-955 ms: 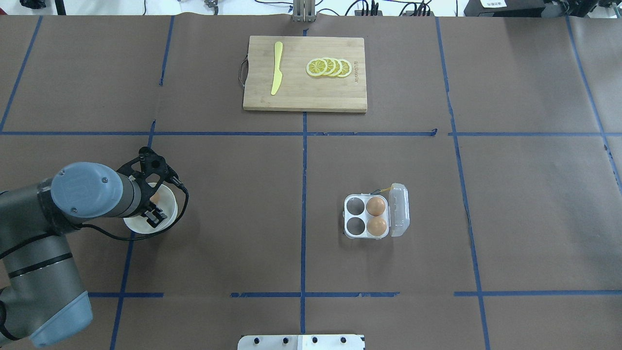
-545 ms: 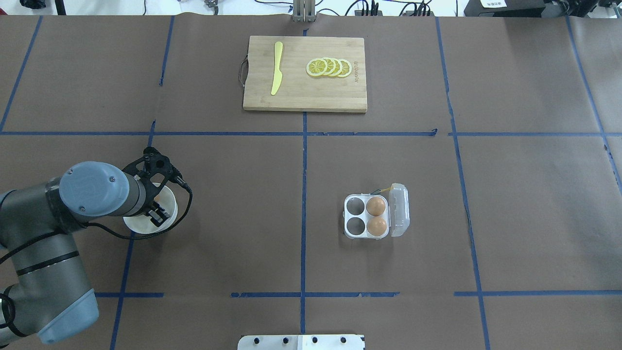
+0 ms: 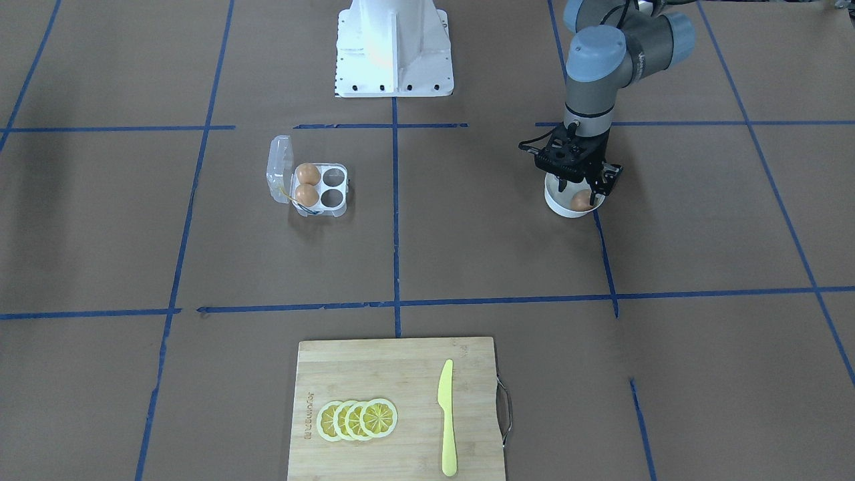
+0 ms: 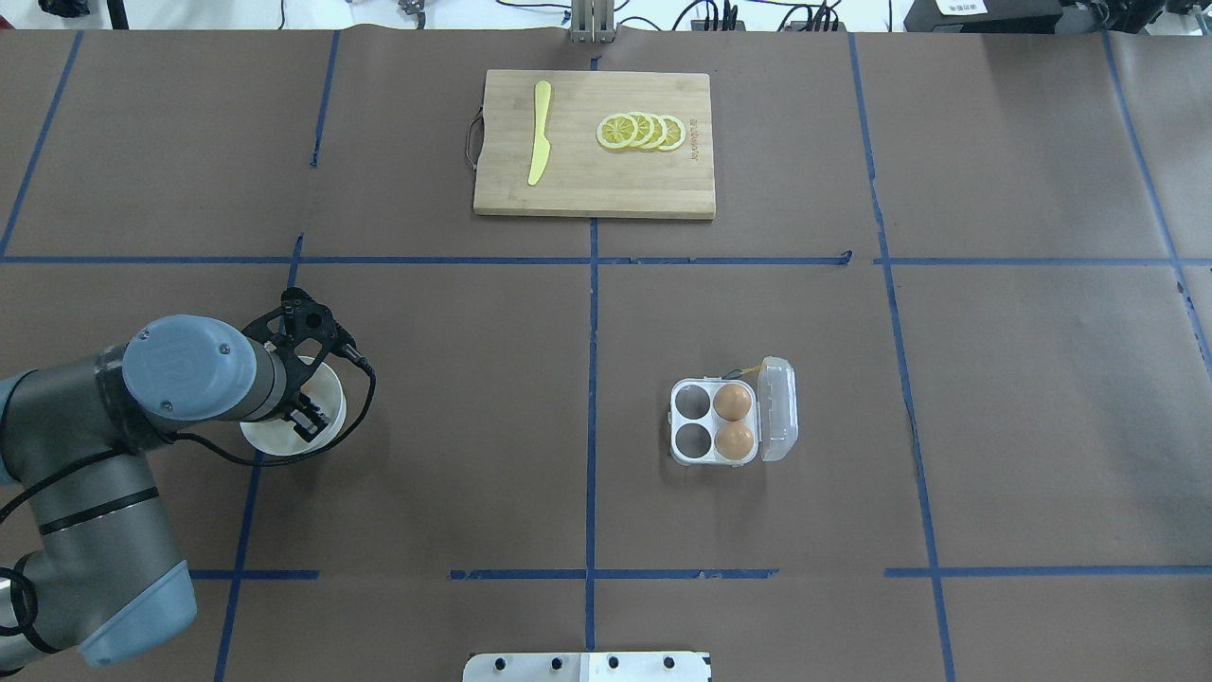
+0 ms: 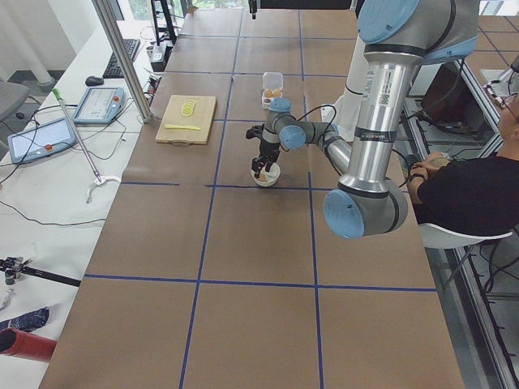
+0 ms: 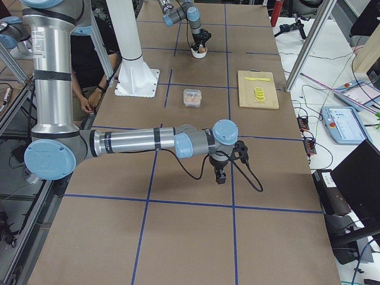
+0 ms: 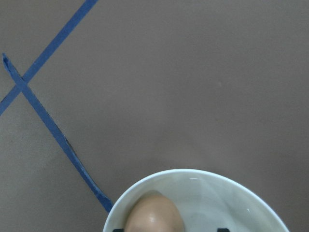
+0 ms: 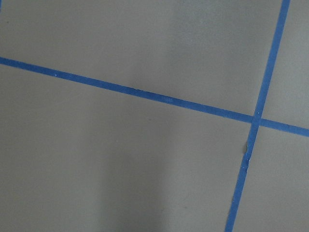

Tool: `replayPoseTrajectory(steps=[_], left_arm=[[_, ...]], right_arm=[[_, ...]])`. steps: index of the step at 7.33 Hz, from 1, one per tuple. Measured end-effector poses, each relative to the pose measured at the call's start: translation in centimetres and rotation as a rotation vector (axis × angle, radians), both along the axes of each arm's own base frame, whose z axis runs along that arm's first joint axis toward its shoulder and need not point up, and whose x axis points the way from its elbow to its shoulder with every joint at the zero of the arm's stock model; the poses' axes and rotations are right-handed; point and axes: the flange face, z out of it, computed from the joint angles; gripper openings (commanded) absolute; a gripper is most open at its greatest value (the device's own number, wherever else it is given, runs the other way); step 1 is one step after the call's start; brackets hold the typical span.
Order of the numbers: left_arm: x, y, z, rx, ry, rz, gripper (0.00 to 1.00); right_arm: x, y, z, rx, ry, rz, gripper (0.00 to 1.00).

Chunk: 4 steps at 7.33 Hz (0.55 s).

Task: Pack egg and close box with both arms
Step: 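Lower the left gripper into the bowl and close it on the egg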

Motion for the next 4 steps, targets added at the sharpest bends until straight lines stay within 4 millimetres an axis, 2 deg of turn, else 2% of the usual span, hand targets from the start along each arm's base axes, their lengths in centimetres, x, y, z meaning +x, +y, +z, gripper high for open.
replayPoseTrajectory(steps=[4], left_arm=[[0.22, -0.07, 0.47, -0.007, -0.008, 0.002, 0.65]], right_arm=[[-0.01, 0.0, -0.02, 0.001, 0.0, 0.0, 1.0]])
